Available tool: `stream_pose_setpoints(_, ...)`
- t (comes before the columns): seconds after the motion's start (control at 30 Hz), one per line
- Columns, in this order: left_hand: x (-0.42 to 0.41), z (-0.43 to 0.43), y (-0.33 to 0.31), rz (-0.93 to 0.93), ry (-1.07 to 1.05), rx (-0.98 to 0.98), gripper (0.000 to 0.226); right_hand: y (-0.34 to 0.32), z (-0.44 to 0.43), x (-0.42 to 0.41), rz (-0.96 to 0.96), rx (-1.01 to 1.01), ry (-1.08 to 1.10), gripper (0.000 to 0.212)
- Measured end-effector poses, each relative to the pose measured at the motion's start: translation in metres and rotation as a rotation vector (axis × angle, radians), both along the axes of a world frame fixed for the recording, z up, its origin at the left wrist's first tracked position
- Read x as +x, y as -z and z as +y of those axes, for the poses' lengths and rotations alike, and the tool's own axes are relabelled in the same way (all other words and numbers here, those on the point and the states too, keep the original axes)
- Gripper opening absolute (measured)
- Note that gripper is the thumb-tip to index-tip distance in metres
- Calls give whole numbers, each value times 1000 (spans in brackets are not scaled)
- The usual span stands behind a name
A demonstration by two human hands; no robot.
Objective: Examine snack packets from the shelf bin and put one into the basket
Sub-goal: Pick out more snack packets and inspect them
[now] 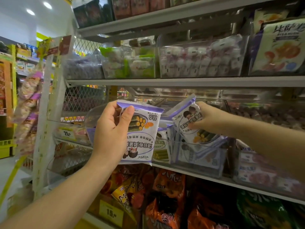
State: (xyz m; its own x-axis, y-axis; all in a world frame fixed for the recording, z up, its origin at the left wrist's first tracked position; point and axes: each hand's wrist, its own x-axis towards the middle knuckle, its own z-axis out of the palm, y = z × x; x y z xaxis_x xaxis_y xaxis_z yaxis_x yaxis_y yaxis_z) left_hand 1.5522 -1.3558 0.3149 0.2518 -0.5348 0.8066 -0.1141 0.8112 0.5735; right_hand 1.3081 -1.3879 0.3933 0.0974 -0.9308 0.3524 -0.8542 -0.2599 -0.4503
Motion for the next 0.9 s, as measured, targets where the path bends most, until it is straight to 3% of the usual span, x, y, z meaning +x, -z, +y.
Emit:
stream_pose_setpoints(0.13, 4, 1, 3, 16, 1, 21, 20, -27, 8, 7, 442, 286, 54, 58)
stream_pose_setpoints(0.3, 10, 1, 7, 24, 8, 20, 21, -14, -8, 31, 864, 381, 96, 80)
stream_pose_setpoints(0.37, 14, 0, 9, 19, 14, 19, 18, -12, -11, 29, 840, 390, 93, 80)
stream_pose_setpoints(0.47, 19, -2, 12, 25, 11, 19, 15, -7, -13, 21, 628, 436, 29, 101)
stream_pose_setpoints(0.53, 20, -4, 13, 33, 10, 25, 12, 6, -16, 20, 573, 299, -2, 103)
stream_pose_setpoints(0.63, 17, -6, 16, 42, 17, 33, 14, 29, -25, 18, 637, 64, 70, 107)
stream_pose_setpoints(0.7, 15, -6, 19, 41, 20, 32, 17, 36, -27, 17, 607, 102, 62, 116)
stream_pose_setpoints(0.8, 16, -4, 21, 22, 37, 35, 19, 34, -22, 19, 530, 155, 7, 113)
stream_pose_setpoints(0.9, 23, -2, 25, -39, 55, 55, 20, 32, -5, 28, 586, -201, 62, 93)
